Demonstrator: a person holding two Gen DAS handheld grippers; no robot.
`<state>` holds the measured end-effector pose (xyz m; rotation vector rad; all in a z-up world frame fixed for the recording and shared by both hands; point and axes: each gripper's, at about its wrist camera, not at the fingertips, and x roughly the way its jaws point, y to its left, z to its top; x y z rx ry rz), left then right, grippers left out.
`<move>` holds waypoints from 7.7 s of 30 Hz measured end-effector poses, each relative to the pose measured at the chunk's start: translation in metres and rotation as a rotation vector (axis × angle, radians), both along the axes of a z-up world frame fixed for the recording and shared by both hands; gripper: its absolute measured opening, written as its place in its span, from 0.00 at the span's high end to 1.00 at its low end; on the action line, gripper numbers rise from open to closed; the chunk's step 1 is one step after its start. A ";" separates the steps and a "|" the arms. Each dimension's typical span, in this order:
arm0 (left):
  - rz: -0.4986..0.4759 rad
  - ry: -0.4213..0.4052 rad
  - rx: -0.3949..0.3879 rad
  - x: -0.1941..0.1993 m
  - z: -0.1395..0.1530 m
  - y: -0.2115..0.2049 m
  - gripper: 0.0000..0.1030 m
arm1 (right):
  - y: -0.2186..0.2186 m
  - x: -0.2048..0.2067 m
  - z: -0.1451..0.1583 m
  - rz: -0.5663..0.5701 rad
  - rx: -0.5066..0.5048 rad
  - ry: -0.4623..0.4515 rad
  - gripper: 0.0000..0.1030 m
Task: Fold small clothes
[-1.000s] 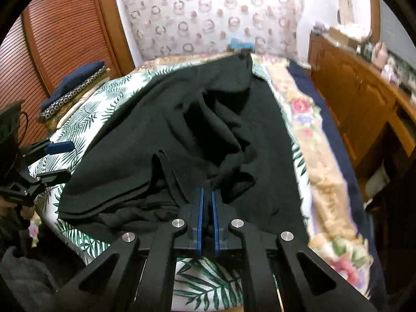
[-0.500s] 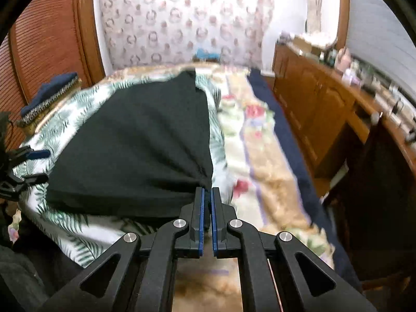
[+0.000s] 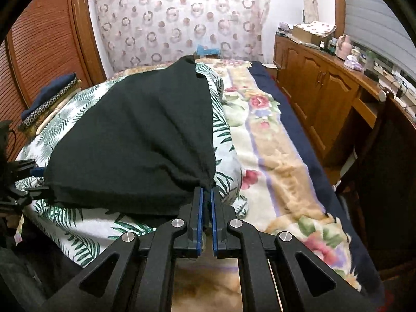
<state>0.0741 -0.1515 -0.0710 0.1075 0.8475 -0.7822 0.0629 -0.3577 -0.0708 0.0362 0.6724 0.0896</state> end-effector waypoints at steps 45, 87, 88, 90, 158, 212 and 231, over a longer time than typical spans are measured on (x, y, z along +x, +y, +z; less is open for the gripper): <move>0.056 -0.134 -0.218 0.057 0.095 0.024 0.96 | 0.077 0.025 -0.017 0.194 -0.289 -0.071 0.95; 0.310 -0.009 -0.006 0.236 0.028 0.047 0.26 | 0.034 0.273 0.092 0.140 -0.057 -0.168 0.54; 0.312 -0.004 -0.007 0.236 0.027 0.047 0.26 | 0.032 0.268 0.089 0.146 -0.051 -0.154 0.50; 0.315 0.004 -0.009 0.238 0.025 0.048 0.26 | 0.031 0.261 0.080 0.160 -0.042 -0.123 0.44; 0.358 0.022 -0.140 0.133 0.036 0.150 0.83 | 0.122 0.181 0.025 0.440 0.091 0.051 0.76; 0.388 -0.163 -0.210 0.075 0.086 0.170 0.83 | 0.144 0.166 0.060 0.421 0.128 -0.134 0.84; 0.637 -0.299 -0.191 0.085 0.128 0.291 0.83 | 0.249 0.221 0.109 0.649 0.072 -0.272 0.84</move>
